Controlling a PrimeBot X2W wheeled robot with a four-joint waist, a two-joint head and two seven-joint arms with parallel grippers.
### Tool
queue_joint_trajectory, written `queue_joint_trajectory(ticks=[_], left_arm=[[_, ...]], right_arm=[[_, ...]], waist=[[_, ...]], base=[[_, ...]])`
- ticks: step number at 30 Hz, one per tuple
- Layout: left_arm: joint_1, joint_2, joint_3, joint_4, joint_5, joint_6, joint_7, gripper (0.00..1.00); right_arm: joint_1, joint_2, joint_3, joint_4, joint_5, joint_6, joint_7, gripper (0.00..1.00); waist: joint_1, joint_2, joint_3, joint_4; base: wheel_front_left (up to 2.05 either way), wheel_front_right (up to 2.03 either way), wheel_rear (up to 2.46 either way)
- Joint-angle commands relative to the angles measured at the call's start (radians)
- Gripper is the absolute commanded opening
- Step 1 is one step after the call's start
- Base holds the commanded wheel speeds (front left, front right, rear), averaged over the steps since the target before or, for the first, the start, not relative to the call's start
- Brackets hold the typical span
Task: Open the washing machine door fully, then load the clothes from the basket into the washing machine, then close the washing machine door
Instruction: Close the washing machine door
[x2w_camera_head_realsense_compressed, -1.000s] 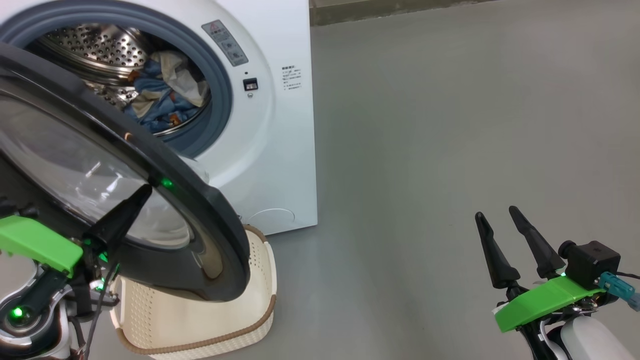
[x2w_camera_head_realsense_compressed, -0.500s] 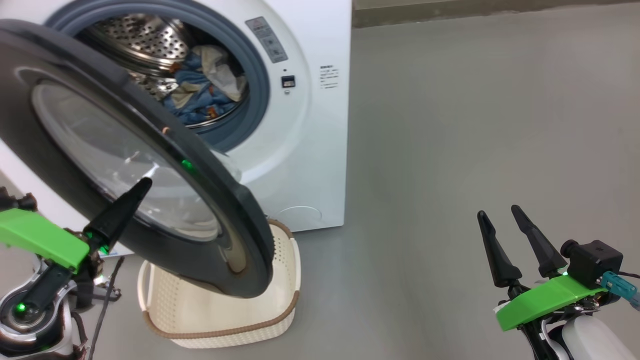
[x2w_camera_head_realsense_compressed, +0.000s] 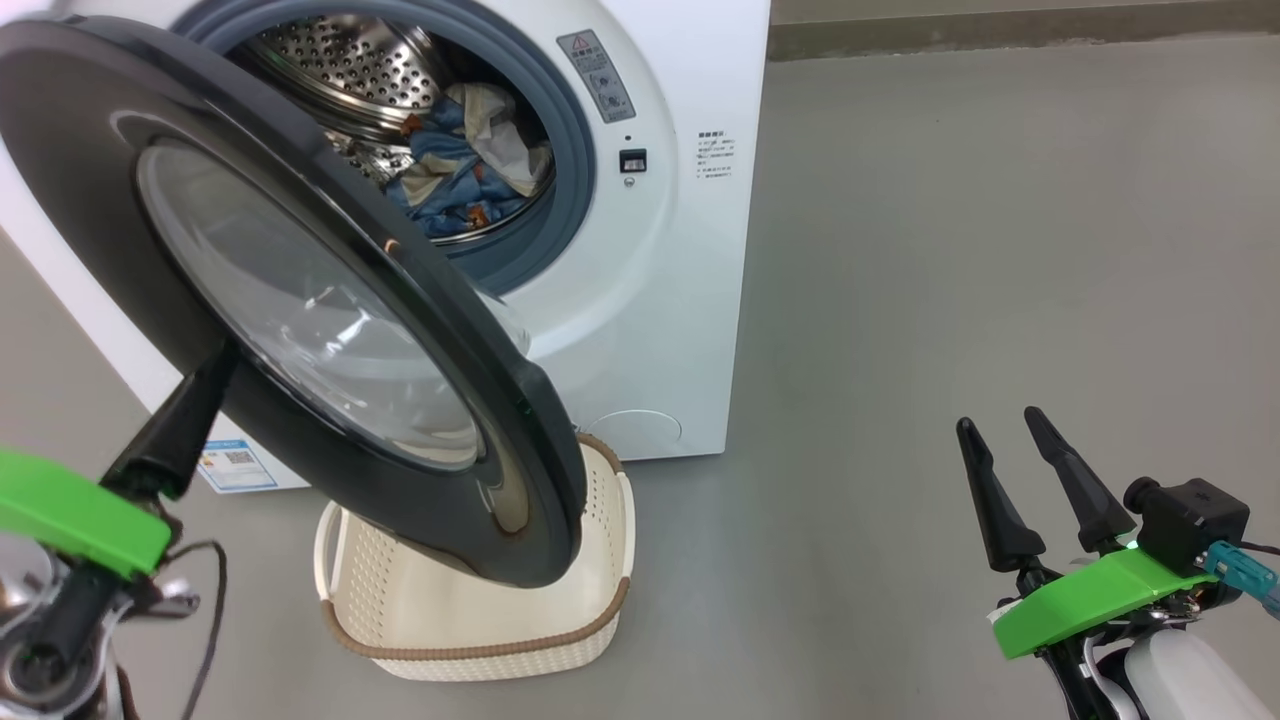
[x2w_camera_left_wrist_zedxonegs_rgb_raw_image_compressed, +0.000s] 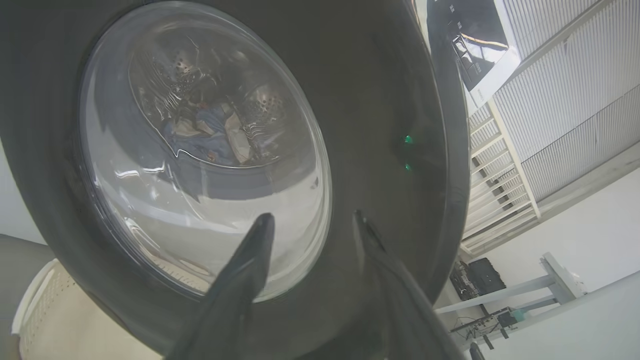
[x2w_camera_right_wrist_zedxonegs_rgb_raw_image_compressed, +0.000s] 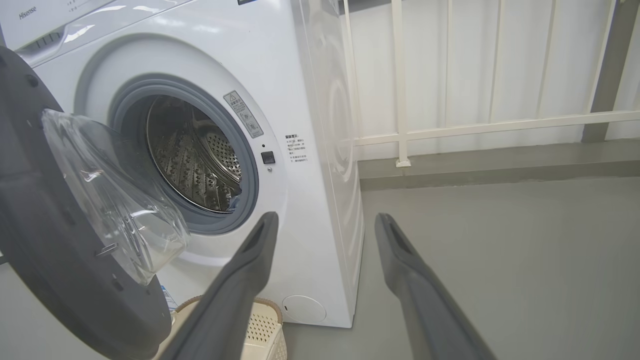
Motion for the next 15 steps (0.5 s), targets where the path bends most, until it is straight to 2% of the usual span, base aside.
queue_joint_trajectory(ticks=[1,6,9,15], left_arm=[[-0.012,0.034,0.033,-0.036,0.018,-0.010,-0.017,1.00],[0.052,0.041,0.032,-0.052,0.123,-0.051,-0.140,1.00],[0.099,0.056,0.016,-0.061,0.223,-0.072,-0.242,1.00],[0.180,0.050,-0.007,-0.006,0.402,-0.093,-0.541,1.00]], right_arm=[[-0.012,-0.014,0.012,-0.026,0.001,0.004,-0.005,1.00],[-0.015,-0.018,0.018,-0.028,0.003,0.004,-0.005,1.00],[-0.016,-0.018,0.019,-0.030,0.004,0.004,-0.005,1.00],[-0.021,-0.016,0.019,-0.033,0.002,0.004,-0.005,1.00]], waist=[[0.0000,0.0000,0.001,-0.002],[0.0000,0.0000,0.004,-0.017],[0.0000,0.0000,0.011,-0.028],[0.0000,0.0000,0.018,-0.049]], base=[[0.00,0.00,0.00],[0.00,0.00,0.00],[0.00,0.00,0.00],[0.00,0.00,0.00]])
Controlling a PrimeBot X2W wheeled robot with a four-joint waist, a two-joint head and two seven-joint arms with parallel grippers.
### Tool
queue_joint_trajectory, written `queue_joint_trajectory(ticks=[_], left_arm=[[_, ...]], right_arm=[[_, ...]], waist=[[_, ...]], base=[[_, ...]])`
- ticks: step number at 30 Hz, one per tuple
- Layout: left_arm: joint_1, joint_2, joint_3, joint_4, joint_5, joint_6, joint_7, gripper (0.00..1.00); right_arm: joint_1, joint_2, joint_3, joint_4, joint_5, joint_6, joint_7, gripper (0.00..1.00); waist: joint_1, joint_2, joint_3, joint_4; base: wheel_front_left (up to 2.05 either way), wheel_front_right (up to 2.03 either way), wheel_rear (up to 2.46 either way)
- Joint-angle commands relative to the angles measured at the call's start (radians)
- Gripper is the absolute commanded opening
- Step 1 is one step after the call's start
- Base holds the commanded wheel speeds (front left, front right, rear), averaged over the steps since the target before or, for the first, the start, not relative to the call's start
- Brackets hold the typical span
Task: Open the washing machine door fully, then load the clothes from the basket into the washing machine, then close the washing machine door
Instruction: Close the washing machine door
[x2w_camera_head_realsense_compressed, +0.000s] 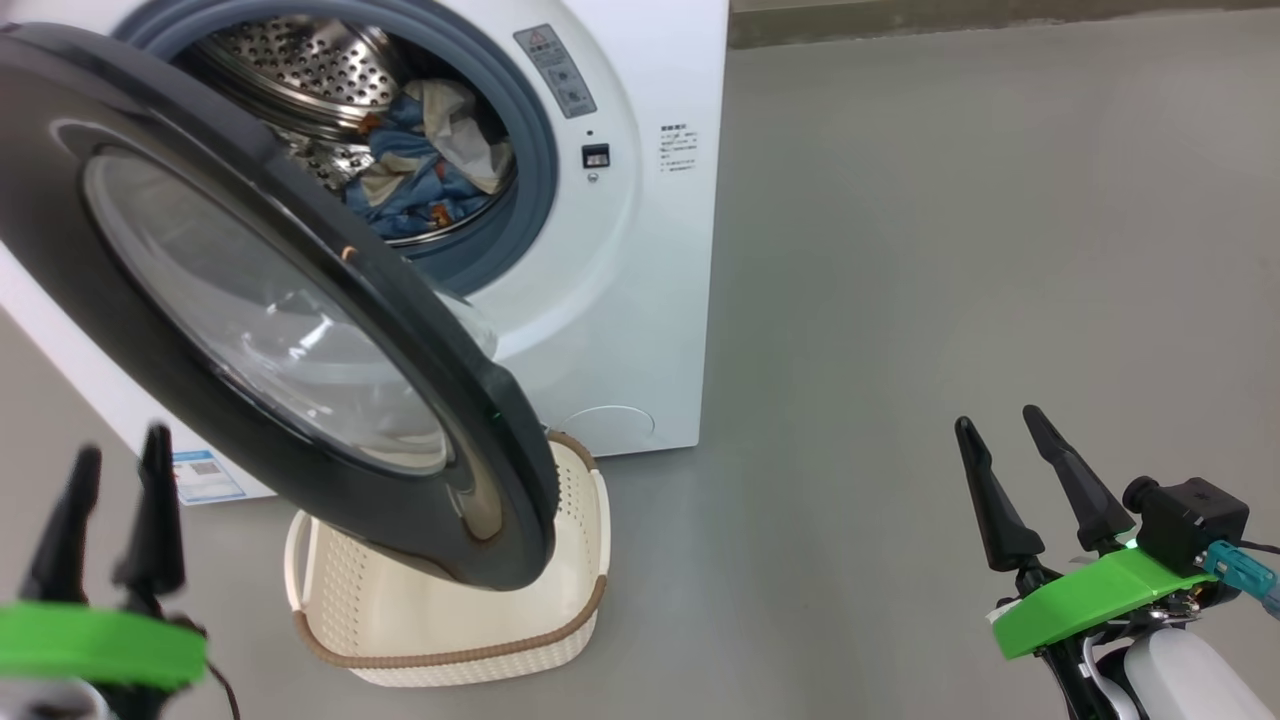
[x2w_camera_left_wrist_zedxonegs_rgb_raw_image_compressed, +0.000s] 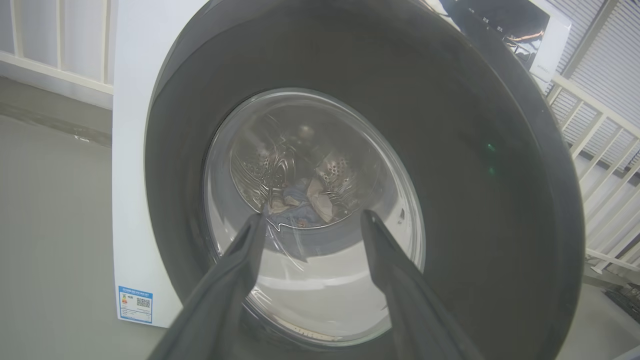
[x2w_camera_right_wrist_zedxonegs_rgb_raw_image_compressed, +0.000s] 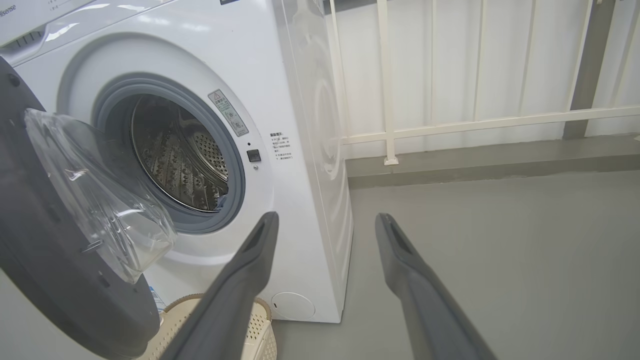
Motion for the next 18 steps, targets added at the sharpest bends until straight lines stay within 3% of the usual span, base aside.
queue_joint_trajectory(ticks=[1,9,18], left_arm=[[0.011,0.030,0.014,0.016,0.054,-0.007,-0.080,1.00],[0.048,0.033,-0.040,0.154,0.175,-0.012,-0.319,1.00],[0.064,0.015,-0.081,0.214,0.211,-0.013,-0.385,1.00]], right_arm=[[-0.022,-0.013,0.016,-0.026,0.002,0.004,-0.005,1.00],[-0.023,-0.019,0.016,-0.028,0.003,0.004,-0.005,1.00],[-0.019,-0.026,0.006,-0.034,-0.002,0.004,-0.005,1.00]], waist=[[0.0000,0.0000,0.004,-0.010],[0.0000,0.0000,0.005,-0.018],[0.0000,0.0000,0.006,-0.015]], base=[[0.00,0.00,0.00],[0.00,0.00,0.00],[0.00,0.00,0.00]])
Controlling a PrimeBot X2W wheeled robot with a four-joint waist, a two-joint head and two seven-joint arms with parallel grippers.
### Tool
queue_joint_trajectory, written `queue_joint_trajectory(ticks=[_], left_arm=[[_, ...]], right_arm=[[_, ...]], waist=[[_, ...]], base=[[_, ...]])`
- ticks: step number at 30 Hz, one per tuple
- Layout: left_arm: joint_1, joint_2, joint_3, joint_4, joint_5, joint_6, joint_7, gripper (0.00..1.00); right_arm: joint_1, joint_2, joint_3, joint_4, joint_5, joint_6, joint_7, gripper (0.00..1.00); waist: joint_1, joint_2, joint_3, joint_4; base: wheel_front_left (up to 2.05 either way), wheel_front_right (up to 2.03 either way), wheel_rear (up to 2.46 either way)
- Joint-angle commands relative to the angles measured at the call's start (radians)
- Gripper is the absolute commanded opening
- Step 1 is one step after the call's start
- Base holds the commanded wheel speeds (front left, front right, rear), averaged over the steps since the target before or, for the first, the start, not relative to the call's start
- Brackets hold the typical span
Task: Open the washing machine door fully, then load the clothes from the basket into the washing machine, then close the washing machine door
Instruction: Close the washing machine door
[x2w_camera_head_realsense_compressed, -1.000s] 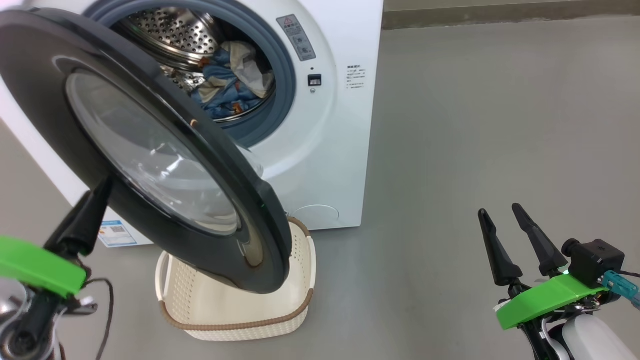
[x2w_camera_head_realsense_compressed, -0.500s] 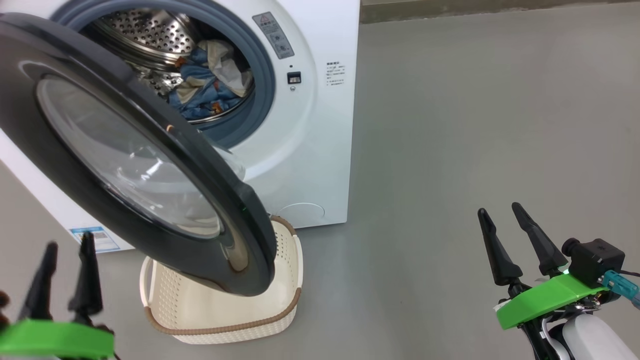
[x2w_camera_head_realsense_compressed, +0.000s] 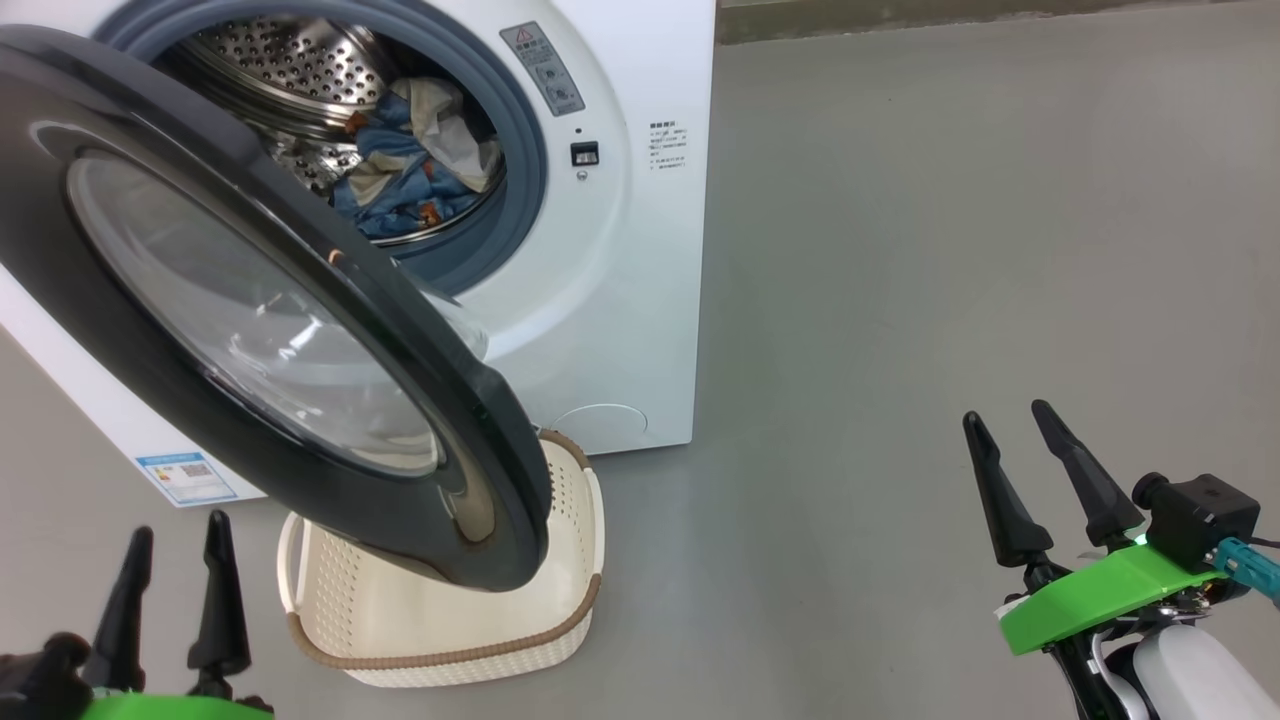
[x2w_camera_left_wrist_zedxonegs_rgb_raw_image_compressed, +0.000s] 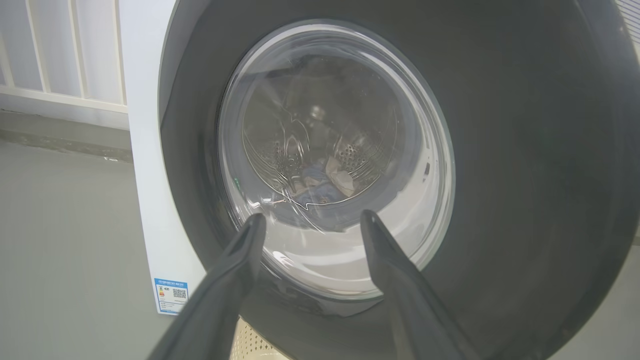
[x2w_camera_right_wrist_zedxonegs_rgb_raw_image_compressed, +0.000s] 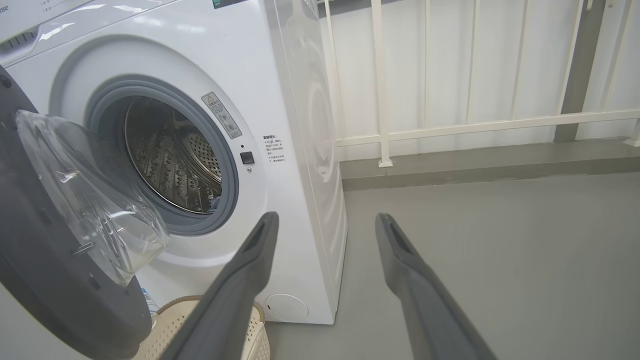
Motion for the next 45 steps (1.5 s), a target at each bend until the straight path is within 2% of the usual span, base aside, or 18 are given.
queue_joint_trajectory(ticks=[1,13,23,45], left_arm=[[-0.007,0.020,0.030,-0.014,0.012,-0.004,-0.015,1.00],[-0.002,-0.003,-0.006,-0.006,0.040,-0.006,-0.029,1.00],[0.006,-0.015,0.001,-0.034,0.043,-0.006,-0.030,1.00],[-0.002,-0.001,-0.015,-0.044,0.048,-0.006,-0.030,1.00]], right_arm=[[-0.018,-0.017,0.009,-0.027,-0.003,0.004,-0.005,1.00],[-0.023,-0.030,-0.001,-0.043,-0.011,0.004,-0.005,1.00],[-0.018,-0.035,-0.004,-0.041,-0.012,0.004,-0.005,1.00],[-0.025,-0.032,-0.004,-0.033,-0.009,0.004,-0.005,1.00]], waist=[[0.0000,-0.0001,0.001,0.001],[0.0000,-0.0001,0.010,0.017],[0.0000,-0.0001,-0.001,0.019],[0.0000,-0.0001,0.027,0.017]], base=[[0.00,0.00,0.00],[0.00,0.00,0.00],[0.00,0.00,0.00],[0.00,0.00,0.00]])
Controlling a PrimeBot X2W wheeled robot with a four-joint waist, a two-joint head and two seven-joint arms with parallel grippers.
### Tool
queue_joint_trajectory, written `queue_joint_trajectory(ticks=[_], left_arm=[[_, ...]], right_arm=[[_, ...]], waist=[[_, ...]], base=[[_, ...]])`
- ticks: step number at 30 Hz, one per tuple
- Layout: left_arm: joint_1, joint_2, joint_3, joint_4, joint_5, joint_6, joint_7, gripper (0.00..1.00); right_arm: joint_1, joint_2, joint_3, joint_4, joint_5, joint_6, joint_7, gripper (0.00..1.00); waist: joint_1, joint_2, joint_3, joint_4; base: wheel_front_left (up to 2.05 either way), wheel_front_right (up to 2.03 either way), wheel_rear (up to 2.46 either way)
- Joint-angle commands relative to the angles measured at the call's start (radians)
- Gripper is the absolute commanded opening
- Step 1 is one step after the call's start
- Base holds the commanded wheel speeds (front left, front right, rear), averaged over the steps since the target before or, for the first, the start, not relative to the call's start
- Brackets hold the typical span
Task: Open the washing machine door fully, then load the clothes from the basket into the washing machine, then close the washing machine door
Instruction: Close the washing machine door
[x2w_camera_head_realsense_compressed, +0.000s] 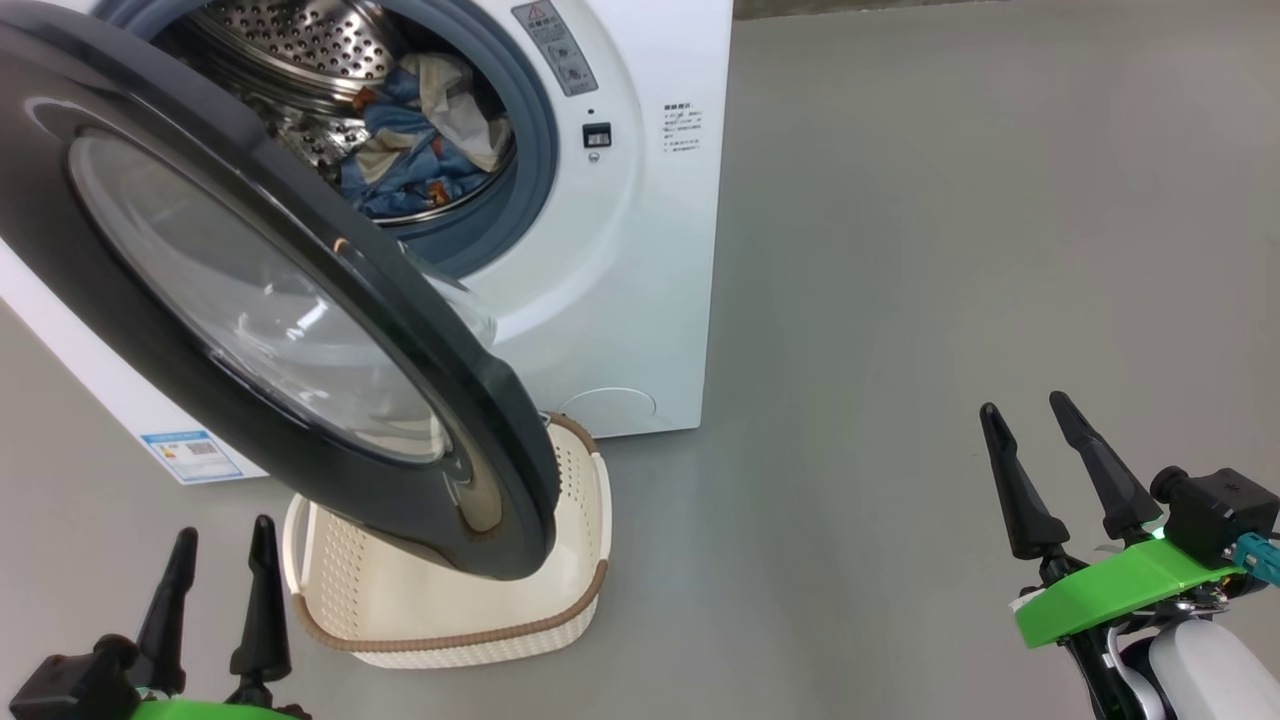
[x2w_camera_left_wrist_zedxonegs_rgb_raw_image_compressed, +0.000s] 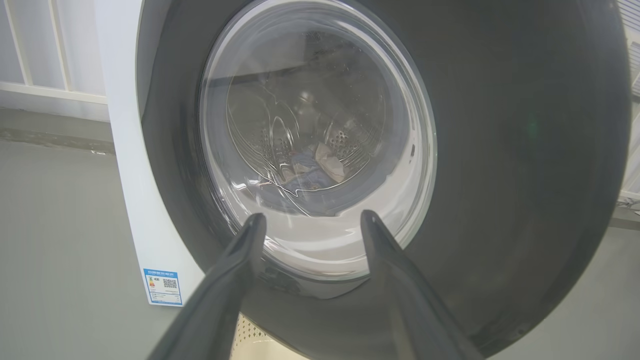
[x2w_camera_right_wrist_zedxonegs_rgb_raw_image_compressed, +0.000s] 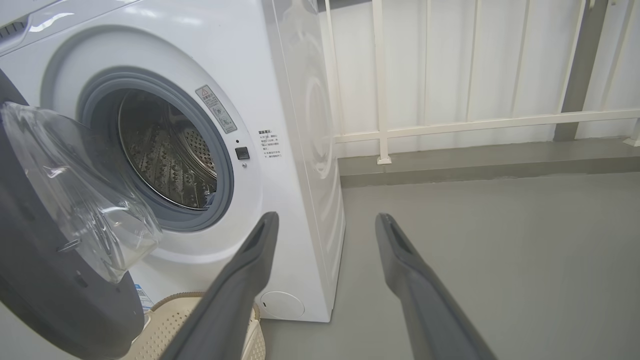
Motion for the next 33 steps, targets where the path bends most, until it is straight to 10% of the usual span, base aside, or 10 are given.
queue_joint_trajectory(ticks=[1,13,18,33], left_arm=[[-0.021,0.026,0.027,-0.030,0.008,-0.003,-0.010,1.00],[-0.027,0.032,0.014,-0.026,0.004,-0.003,-0.010,1.00],[-0.028,0.030,0.009,-0.024,0.002,-0.003,-0.010,1.00],[-0.034,0.028,-0.004,-0.008,-0.001,-0.003,-0.010,1.00]], right_arm=[[-0.026,-0.015,0.014,-0.022,-0.008,0.004,-0.005,1.00],[-0.041,-0.025,0.002,0.001,-0.011,0.004,-0.005,1.00],[-0.058,-0.023,-0.024,0.008,-0.015,0.004,-0.005,0.00],[-0.143,-0.031,-0.055,-0.006,0.050,0.004,-0.005,0.00]], waist=[[0.0000,0.0000,0.001,0.002],[0.0000,0.0000,0.008,0.026],[0.0000,0.0000,0.011,0.056],[0.0000,0.0000,-0.010,0.252]], base=[[0.00,0.00,0.00],[0.00,0.00,0.00],[0.00,0.00,0.00],[0.00,0.00,0.00]])
